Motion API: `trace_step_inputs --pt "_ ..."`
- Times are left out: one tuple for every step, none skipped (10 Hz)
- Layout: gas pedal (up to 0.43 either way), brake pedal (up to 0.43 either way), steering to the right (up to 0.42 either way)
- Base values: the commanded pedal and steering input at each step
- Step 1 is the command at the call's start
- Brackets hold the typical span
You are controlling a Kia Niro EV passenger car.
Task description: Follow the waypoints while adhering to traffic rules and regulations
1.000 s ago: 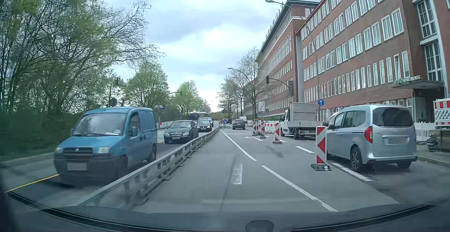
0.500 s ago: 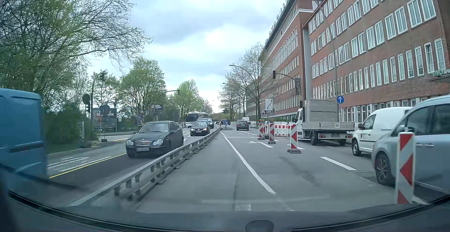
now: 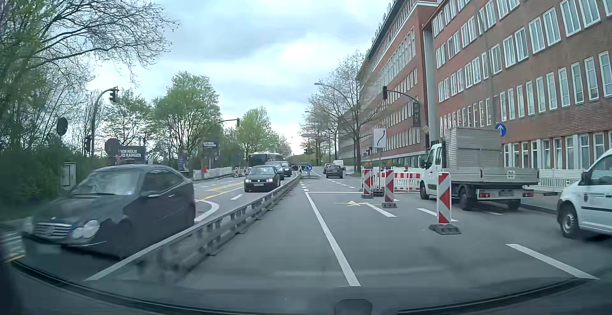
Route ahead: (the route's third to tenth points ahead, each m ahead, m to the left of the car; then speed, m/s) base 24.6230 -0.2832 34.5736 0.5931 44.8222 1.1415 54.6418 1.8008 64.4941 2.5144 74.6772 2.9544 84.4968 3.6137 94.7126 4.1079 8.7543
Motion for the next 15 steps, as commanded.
trace_step_inputs --pt "0.15 0.0 -0.01" --pt "0.15 0.0 -0.01" --pt "0.15 0.0 -0.01" --pt "0.15 0.0 -0.01" --pt "0.15 0.0 -0.009" --pt "0.15 0.0 -0.01" --pt "0.15 0.006 -0.009" --pt "0.15 0.0 -0.007" --pt "0.15 0.006 -0.006" --pt "0.138 0.006 -0.006" --pt "0.138 0.0 -0.006" --pt "0.138 0.0 -0.005" --pt "0.138 0.0 -0.004" --pt "0.138 0.006 0.0" --pt "0.138 0.0 0.007"
